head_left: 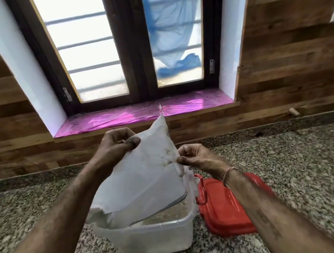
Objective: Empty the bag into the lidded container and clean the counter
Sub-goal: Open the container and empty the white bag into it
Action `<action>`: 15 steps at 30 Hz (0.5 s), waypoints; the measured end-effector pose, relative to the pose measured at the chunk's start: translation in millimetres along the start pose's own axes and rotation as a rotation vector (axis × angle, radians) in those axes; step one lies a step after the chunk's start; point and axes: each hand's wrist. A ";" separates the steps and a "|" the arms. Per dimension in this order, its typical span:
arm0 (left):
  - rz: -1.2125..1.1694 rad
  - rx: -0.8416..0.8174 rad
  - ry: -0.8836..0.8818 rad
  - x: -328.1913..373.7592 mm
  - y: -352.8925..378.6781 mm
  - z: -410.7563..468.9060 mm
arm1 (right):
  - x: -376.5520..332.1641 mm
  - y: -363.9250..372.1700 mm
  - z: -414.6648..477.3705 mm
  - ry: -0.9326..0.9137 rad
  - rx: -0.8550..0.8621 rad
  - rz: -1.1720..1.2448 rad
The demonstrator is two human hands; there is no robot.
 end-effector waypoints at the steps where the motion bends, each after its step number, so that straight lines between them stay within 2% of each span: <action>1: -0.035 -0.011 -0.006 -1.9 -0.2 -0.3 | 1.9 1.2 0.3 -0.014 0.011 -0.001; 6: -0.034 0.010 -0.005 -5.9 -10.5 1.5 | 6.1 13.1 2.4 -0.099 0.190 0.080; 8: 0.050 0.025 0.002 -5.0 -16.1 4.6 | 7.8 16.1 5.2 -0.103 0.318 0.049; 10: 0.240 0.054 0.004 -3.8 -21.0 6.8 | 11.2 17.5 9.5 -0.101 0.426 0.003; 15: 0.376 0.014 0.004 2.6 -23.9 4.5 | 13.4 29.1 18.4 -0.108 0.537 -0.047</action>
Point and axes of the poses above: each hand's wrist, its own z-axis towards the middle knuckle, its own y-axis out of the palm, x = y × z, and after that the axes turned 10 degrees about y, right-handed
